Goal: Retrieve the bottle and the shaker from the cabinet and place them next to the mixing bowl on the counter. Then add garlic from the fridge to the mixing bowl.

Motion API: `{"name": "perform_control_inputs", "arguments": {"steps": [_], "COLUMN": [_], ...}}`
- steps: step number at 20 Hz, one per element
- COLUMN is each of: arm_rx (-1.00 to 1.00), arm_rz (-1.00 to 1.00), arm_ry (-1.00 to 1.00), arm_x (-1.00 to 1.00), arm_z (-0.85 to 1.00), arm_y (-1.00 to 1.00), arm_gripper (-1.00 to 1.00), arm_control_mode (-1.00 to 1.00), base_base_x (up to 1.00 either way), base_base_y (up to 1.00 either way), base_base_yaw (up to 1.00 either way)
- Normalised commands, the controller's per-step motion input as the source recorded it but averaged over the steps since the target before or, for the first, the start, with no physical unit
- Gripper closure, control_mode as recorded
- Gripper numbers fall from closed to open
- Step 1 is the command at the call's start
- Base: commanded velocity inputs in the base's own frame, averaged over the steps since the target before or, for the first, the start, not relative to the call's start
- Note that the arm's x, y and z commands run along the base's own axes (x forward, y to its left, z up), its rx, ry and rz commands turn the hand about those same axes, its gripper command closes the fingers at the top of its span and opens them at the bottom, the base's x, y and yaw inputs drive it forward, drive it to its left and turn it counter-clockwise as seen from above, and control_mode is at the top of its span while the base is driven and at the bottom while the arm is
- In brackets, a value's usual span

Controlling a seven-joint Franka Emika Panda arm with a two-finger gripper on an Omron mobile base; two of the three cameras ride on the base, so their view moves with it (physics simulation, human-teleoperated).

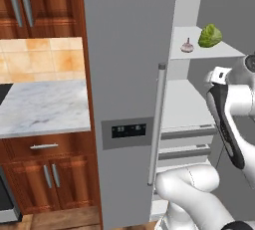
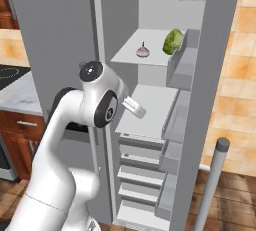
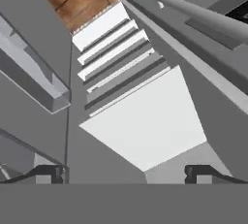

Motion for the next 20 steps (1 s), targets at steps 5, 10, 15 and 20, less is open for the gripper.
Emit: {"name": "perform_control_inputs", "arguments": {"steps": [5,10,15,20], "arm_rx": [-0.21,-0.34,-0.08,0.11], "arm_rz": [0.40,0.20,0.01,0.00], "arm_ry": [-0.32,-0.02,0.14,0.06], "arm_x": [0.00,0.00,0.12,0.16], "arm_z": [0.69,0.90,0.41,0.13], "arm_y": [0.09,0.20,0.08,-0.03], "arm_gripper": [-1.00,-1.00,-1.00,-1.00], "arm_control_mode": [-1.00,-1.00,-1.00,-1.00], "base_base_x": [0.00,0.00,0.00,0.00], "base_base_y": [0.00,0.00,0.00,0.00], "base_base_yaw": [0.00,0.00,0.00,0.00]}}
